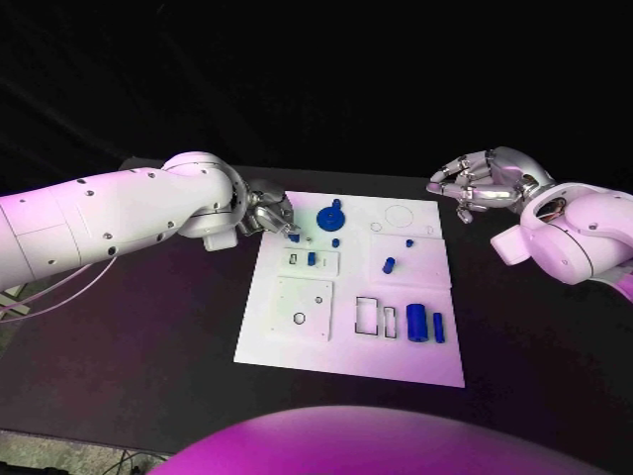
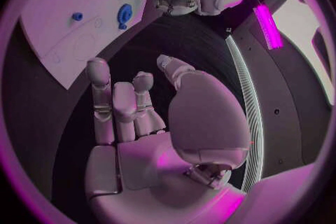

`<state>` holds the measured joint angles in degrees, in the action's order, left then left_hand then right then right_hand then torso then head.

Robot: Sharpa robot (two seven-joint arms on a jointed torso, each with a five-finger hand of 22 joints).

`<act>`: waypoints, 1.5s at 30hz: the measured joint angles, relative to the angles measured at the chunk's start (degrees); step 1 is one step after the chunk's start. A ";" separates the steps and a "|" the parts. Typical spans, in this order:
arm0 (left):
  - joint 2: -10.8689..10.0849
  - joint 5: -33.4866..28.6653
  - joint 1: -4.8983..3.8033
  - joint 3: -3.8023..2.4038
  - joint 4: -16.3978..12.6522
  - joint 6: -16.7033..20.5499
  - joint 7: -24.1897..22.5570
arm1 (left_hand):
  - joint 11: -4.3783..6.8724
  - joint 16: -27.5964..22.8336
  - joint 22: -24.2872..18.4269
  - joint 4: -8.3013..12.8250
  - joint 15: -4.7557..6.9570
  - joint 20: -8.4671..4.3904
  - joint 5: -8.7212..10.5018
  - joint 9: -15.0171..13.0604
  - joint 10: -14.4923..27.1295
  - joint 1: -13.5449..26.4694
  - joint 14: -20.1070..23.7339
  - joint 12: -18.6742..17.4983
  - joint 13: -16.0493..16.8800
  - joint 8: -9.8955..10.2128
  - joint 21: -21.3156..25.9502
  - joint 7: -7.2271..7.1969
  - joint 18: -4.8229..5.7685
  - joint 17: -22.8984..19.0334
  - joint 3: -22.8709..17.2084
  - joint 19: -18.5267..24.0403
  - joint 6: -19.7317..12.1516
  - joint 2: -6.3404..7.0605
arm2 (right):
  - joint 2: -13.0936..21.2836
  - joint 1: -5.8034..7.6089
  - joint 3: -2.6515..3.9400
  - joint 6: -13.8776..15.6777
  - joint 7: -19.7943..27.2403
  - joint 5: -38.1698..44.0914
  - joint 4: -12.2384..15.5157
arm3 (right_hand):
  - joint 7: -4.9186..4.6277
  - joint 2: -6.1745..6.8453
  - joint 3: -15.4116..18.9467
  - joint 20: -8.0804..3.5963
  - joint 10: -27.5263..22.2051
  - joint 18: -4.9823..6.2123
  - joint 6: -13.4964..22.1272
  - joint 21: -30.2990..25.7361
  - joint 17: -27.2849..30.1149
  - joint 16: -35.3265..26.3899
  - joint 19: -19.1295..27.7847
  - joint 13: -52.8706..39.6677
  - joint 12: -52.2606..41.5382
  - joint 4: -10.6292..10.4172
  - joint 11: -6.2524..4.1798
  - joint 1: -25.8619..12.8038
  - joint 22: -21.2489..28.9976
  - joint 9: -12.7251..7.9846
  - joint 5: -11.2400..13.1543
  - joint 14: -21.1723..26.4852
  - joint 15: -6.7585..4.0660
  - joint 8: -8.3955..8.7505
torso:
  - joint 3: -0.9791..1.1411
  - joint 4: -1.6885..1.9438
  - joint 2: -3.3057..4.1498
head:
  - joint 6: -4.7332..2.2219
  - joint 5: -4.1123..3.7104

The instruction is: Assemble the parts on the task board

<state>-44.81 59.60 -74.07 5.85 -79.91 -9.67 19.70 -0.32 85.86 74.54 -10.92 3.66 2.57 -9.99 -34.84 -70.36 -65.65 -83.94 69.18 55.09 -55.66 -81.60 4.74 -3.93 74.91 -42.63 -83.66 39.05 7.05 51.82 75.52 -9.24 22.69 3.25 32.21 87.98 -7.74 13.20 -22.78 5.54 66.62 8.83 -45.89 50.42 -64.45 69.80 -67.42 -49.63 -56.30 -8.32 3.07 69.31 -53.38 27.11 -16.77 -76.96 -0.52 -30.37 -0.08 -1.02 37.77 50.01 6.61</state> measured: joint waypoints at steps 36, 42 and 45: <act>-0.31 5.59 1.56 0.34 -2.74 -0.77 2.69 | 0.82 0.00 0.38 -0.62 0.00 -0.20 -5.24 0.06 -1.64 1.89 0.00 0.00 0.48 0.00 0.00 -0.64 0.00 0.00 -0.62 -0.19 1.85 1.88 | -0.03 -0.19 0.00 0.99 0.45 0.00 -0.03 | 0.00 -0.24 -0.16 0.00 0.00 0.00 0.00 0.00 -0.16 0.00 0.00 -0.30 0.00 -0.15 0.00 -0.24 -0.41 0.00 0.00 0.00 0.00 0.00 | -0.02 -0.12 0.15 | 0.00 0.30; -0.28 5.61 1.84 0.38 -2.62 -1.32 3.33 | 0.82 0.00 0.38 -0.62 0.00 -0.20 -5.24 0.06 -1.64 1.89 0.00 0.00 0.48 0.00 0.00 -0.54 0.00 0.00 -0.62 -0.19 1.95 1.88 | -0.05 -0.23 0.00 1.08 0.60 -0.12 -0.08 | 0.00 -0.24 -0.16 0.00 0.00 0.00 0.00 0.00 -0.15 0.00 0.00 -0.30 0.00 -0.15 0.00 -0.23 -0.40 0.00 0.00 0.00 0.00 0.00 | -0.01 -0.12 0.14 | 0.00 0.30; -0.27 5.62 1.88 0.38 -2.56 -1.63 3.53 | 0.82 0.00 0.38 -0.62 0.00 -0.20 -5.24 0.06 -1.64 1.89 0.00 0.00 0.47 0.01 0.00 -0.53 0.00 0.00 -0.62 -0.19 1.95 1.88 | -0.07 -0.25 0.00 1.10 0.63 -0.16 -0.10 | 0.00 -0.24 -0.16 0.00 0.00 0.00 0.00 0.00 -0.15 0.00 0.00 -0.30 0.00 -0.15 0.00 -0.24 -0.40 0.00 0.00 0.00 0.00 0.00 | -0.01 -0.12 0.13 | 0.00 0.36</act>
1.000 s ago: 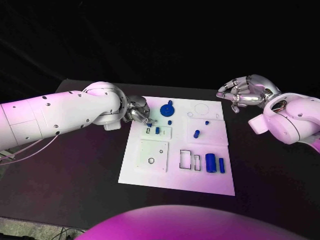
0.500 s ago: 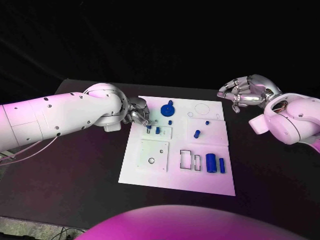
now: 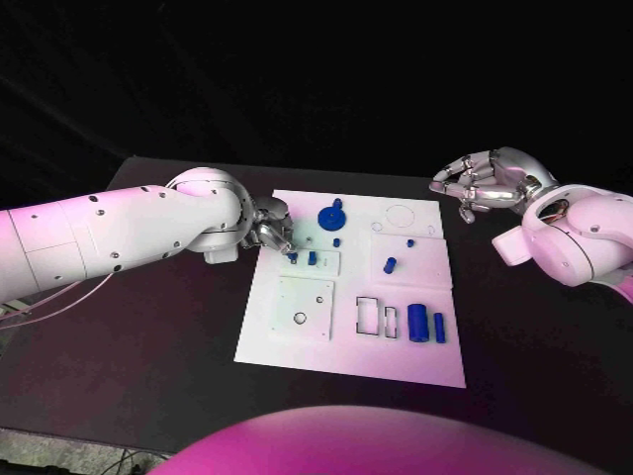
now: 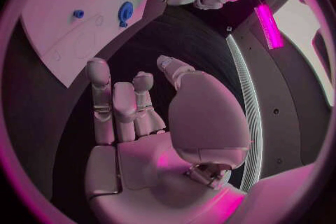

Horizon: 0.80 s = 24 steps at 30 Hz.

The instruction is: Assemble the parts on the task board

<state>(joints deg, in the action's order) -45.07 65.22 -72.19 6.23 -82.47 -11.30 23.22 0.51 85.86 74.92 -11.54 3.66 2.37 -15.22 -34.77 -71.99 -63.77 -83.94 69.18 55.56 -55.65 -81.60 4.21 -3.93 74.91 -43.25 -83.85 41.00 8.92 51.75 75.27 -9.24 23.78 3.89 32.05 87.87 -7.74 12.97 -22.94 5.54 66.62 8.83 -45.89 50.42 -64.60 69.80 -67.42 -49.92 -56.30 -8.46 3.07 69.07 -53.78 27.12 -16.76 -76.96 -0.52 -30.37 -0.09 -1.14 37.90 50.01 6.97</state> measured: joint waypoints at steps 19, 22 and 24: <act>0.49 0.07 0.33 -0.02 0.46 -0.59 0.25 | 0.00 0.00 -0.01 0.00 0.00 0.00 0.01 -0.15 0.00 0.16 0.00 0.00 0.00 -0.28 0.00 0.10 0.00 0.00 0.00 0.00 0.09 0.15 | -0.04 -0.13 0.00 -0.03 0.05 -0.48 -0.02 | 0.00 0.00 0.00 0.00 0.00 0.00 0.00 0.00 0.01 0.00 0.00 0.02 0.00 0.00 0.00 0.00 0.01 -0.06 -0.22 0.00 0.00 0.00 | 0.00 -0.03 -0.03 | 0.00 0.05; 0.57 0.07 0.33 -0.02 0.44 -0.58 0.24 | 0.00 0.00 -0.01 0.00 0.00 0.00 -0.24 -0.15 0.01 0.16 0.00 0.00 0.09 -0.46 0.00 0.12 0.00 0.00 0.00 0.01 0.10 0.15 | -0.02 -0.14 0.00 -0.04 0.05 -0.52 -0.02 | 0.00 0.00 0.00 0.00 0.00 0.00 0.00 0.00 0.01 0.00 0.00 0.02 0.00 0.00 0.00 0.00 0.01 -0.06 -0.22 0.00 0.00 0.00 | 0.01 -0.03 -0.03 | 0.00 0.02; 0.63 0.07 0.33 -0.03 0.44 -0.58 0.24 | 0.00 0.00 -0.02 0.00 0.00 0.00 -0.27 -0.11 0.00 0.16 0.00 0.00 0.10 -0.59 0.00 0.13 0.00 0.00 0.00 0.00 0.10 0.15 | -0.02 -0.14 0.00 -0.04 0.05 -0.54 -0.03 | 0.00 0.00 0.00 0.00 0.00 0.00 0.00 0.00 0.01 0.00 0.00 0.02 0.00 0.00 0.00 0.00 0.01 -0.05 -0.22 0.00 0.00 0.00 | 0.01 -0.03 -0.03 | 0.00 0.01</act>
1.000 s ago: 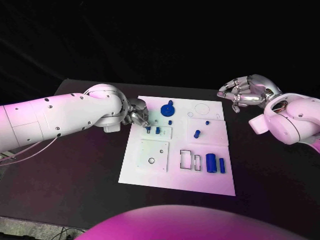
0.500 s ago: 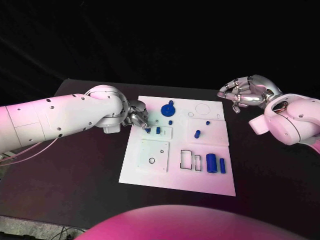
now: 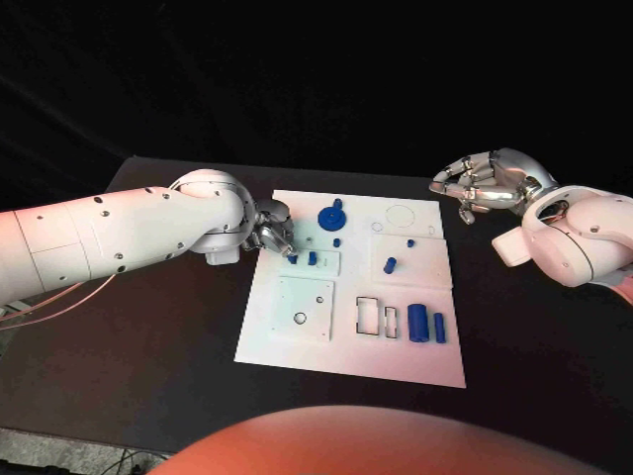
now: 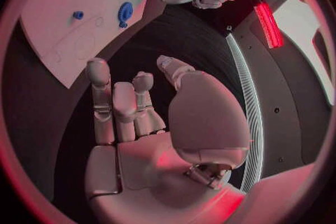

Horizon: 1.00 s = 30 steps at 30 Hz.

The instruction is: Assemble the parts on the task board

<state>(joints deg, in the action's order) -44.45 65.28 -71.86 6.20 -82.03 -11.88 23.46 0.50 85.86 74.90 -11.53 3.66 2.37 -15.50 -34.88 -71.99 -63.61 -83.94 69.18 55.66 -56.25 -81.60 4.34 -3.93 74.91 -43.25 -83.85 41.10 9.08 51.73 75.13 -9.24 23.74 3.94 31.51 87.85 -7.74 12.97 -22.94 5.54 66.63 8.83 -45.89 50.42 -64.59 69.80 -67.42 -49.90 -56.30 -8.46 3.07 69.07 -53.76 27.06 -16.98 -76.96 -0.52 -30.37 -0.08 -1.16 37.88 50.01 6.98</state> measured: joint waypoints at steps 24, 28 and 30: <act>0.09 -0.05 -0.05 -0.07 0.09 -1.09 -0.16 | -0.21 0.00 -0.01 0.00 0.00 0.00 0.00 0.05 -0.21 0.07 0.00 0.00 -0.01 -0.01 0.00 0.01 0.00 0.00 0.00 0.00 0.35 0.07 | -0.04 -0.15 0.00 -0.51 -0.11 -0.79 -0.23 | 0.00 -0.23 0.00 0.00 0.00 0.00 0.00 0.00 0.11 0.00 0.00 0.09 0.00 0.00 0.00 0.23 0.09 0.00 0.00 0.00 0.00 0.00 | 0.00 0.03 0.01 | 0.00 -0.17; 0.17 -0.23 -0.05 -0.07 0.23 -1.08 -0.16 | -0.08 0.00 -0.02 -0.09 0.00 0.00 0.00 0.05 -0.34 0.34 0.00 0.00 -0.01 -0.01 0.00 0.01 0.00 0.00 -0.10 0.00 0.35 -0.18 | -0.06 -0.15 0.00 -0.55 -0.12 -0.79 -0.23 | 0.00 -0.23 0.00 0.00 0.00 0.00 0.00 0.00 0.10 0.00 0.00 0.09 0.00 0.00 0.00 0.23 0.09 0.00 0.00 0.00 0.00 0.00 | 0.00 0.03 0.01 | 0.00 -0.18; 0.22 -0.49 -0.04 -0.06 0.37 -1.03 -0.16 | -0.01 0.00 -0.02 3.38 0.00 0.00 0.21 0.12 -0.43 1.03 0.00 0.00 -0.06 0.02 0.00 0.15 0.00 0.00 -3.70 0.00 0.44 0.41 | -0.07 -0.16 0.00 -0.57 -0.12 -0.79 -0.22 | 0.00 -0.23 0.00 0.00 0.00 0.00 0.00 0.00 0.10 0.00 0.00 0.09 0.00 0.00 0.00 0.23 0.09 0.00 0.00 0.00 0.00 0.00 | 0.03 0.03 0.01 | 0.00 -0.18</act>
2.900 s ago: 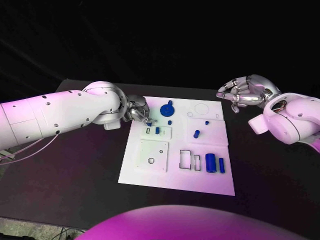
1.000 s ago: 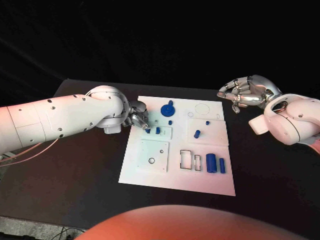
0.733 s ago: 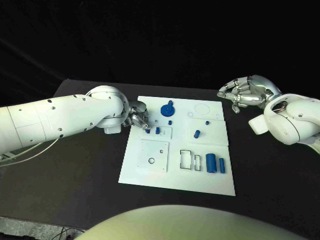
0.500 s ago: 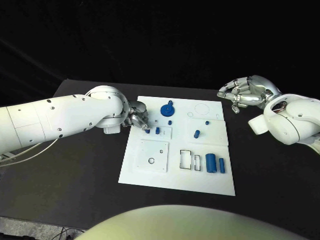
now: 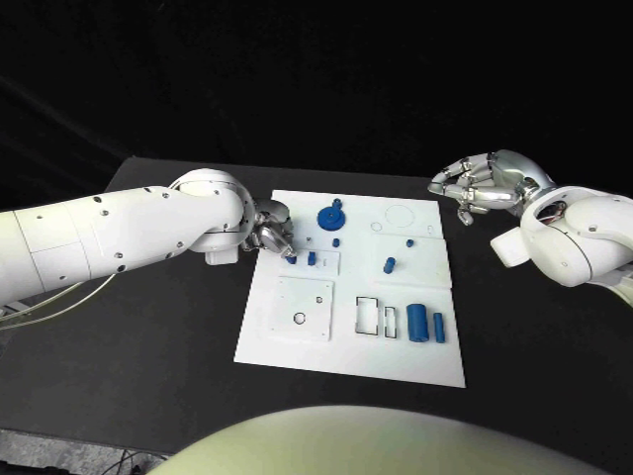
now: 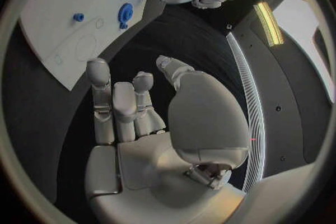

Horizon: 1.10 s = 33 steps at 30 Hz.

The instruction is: Assemble the parts on the task board

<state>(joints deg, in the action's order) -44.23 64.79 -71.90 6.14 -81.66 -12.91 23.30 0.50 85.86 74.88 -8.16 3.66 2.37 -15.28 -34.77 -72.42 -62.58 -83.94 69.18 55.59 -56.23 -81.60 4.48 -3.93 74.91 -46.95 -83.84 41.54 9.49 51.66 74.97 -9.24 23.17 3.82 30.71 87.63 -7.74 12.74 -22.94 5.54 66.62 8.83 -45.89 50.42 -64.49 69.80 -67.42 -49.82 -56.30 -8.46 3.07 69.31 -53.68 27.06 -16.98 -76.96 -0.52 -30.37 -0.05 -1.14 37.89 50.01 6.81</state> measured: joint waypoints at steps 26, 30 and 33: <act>0.32 -3.15 0.05 0.08 0.74 1.40 1.19 | 0.31 0.00 0.01 3.61 0.43 -0.21 0.78 0.67 -0.31 5.01 0.00 -0.20 -0.49 1.21 0.00 -0.91 -0.01 0.00 -1.00 -0.21 0.43 0.33 | 0.00 -0.01 0.00 -0.31 -0.09 0.00 0.08 | 0.00 0.00 -0.16 0.06 0.00 0.00 0.00 -0.66 0.72 -0.34 0.36 0.68 0.62 -0.16 0.00 0.00 0.73 -0.11 0.00 0.21 -0.21 0.00 | -0.01 -0.03 -0.03 | 0.00 -0.29; 0.35 -3.28 0.03 0.07 0.77 1.39 1.34 | 0.31 0.00 0.01 3.25 0.43 -0.21 0.78 0.82 -0.31 5.01 0.00 -0.20 -0.49 1.24 0.00 -0.94 0.00 0.00 -0.53 -0.21 0.46 0.34 | 0.00 -0.01 0.00 -0.35 -0.09 0.00 0.08 | 0.00 0.00 -0.16 0.00 -0.41 0.00 0.00 -0.67 0.86 -0.34 0.42 0.90 0.95 -0.16 0.00 0.00 0.85 -0.10 0.00 0.42 0.00 0.00 | -0.03 -0.02 -0.03 | 0.00 -0.30; 0.37 -3.38 0.02 0.06 0.80 1.34 1.44 | 0.30 0.00 0.00 3.16 0.43 -0.21 0.78 0.89 -0.30 5.01 0.00 -0.20 -0.49 1.25 0.00 -1.12 0.00 0.00 -0.44 -0.21 0.64 0.33 | 0.01 -0.01 0.00 -0.38 -0.10 0.00 0.08 | 0.00 0.00 -0.16 0.00 -0.41 0.00 0.00 -0.67 0.86 -0.34 0.42 0.90 0.95 -0.16 0.00 0.00 0.85 -0.10 0.00 0.42 0.00 0.00 | -0.03 -0.01 -0.02 | 0.00 -0.30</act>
<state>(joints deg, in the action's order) -43.86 61.41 -71.88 6.20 -80.87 -11.57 24.74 0.80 85.86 74.89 -4.99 4.09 2.16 -14.50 -33.88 -72.73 -57.57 -83.95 68.98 55.10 -54.98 -81.60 3.36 -3.93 74.91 -47.39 -84.05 42.18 9.82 51.67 74.97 -9.23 22.80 3.72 30.71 87.70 -7.74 12.74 -23.10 5.54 66.21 8.84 -45.89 49.76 -63.63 69.46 -67.00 -48.92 -55.35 -8.62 3.07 69.30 -52.83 26.96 -16.98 -76.55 -0.52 -30.37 -0.08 -1.15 37.86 50.01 6.51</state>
